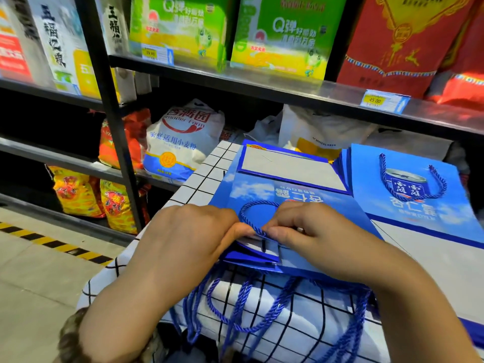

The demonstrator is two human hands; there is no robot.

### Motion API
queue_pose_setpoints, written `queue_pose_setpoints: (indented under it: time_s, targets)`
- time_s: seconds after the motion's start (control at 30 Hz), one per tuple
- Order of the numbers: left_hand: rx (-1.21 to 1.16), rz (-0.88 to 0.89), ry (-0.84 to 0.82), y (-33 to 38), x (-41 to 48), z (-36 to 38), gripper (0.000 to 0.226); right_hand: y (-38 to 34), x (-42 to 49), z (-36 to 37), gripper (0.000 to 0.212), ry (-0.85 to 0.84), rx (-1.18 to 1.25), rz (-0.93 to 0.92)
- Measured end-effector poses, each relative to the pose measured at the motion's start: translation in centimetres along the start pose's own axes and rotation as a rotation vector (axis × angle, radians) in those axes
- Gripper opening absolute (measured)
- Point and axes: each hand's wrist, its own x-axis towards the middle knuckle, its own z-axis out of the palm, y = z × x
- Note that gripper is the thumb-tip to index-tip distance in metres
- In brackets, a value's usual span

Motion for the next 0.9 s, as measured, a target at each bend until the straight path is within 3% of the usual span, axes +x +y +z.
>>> queue_pose_setpoints:
  time_s: [0.07, 0.13, 0.33, 0.47, 0.63, 0.7, 0.8, 0.9]
  targets:
    - [-0.004, -0.018, 0.04, 0.0, 0.0, 0.4, 0.048, -0.2, -0.3, -0.6, 0.018, -0.113, 0.056, 0.003]
    - [-0.002, -0.053, 0.057, 0.2, -0.1, 0.5, 0.048, -0.2, -0.5, -0.9, 0.031, -0.182, 0.07, 0.015]
    - [-0.061, -0.201, 0.191, 2.5, -0.5, -0.4, 0.035, -0.2, -0.1, -0.7, 0.033, -0.165, -0.13, -0.04]
    - [0.082, -0.224, 0.03, 4.2, -0.4, 0.6, 0.043, -0.3, -0.1, -1.0, 0.026, -0.147, -0.148, -0.073]
    - [0.205, -0.147, -0.044, 5.1, -0.1, 1.1, 0.031, -0.4, -0.1, -0.6, 0.02, -0.099, -0.159, -0.075]
    - [0.197, -0.118, -0.034, 4.9, -0.2, 1.3, 0.031, -0.3, -0.2, -0.5, 0.02, -0.067, -0.163, -0.06]
    - [0.122, -0.057, -0.013, 4.3, -0.8, 1.0, 0.015, -0.1, -0.6, -0.4, 0.018, -0.009, -0.141, -0.029]
    - [-0.001, -0.101, -0.137, 3.9, -1.3, 0.3, 0.015, 0.2, -1.0, -0.4, 0.015, 0.052, -0.083, 0.011]
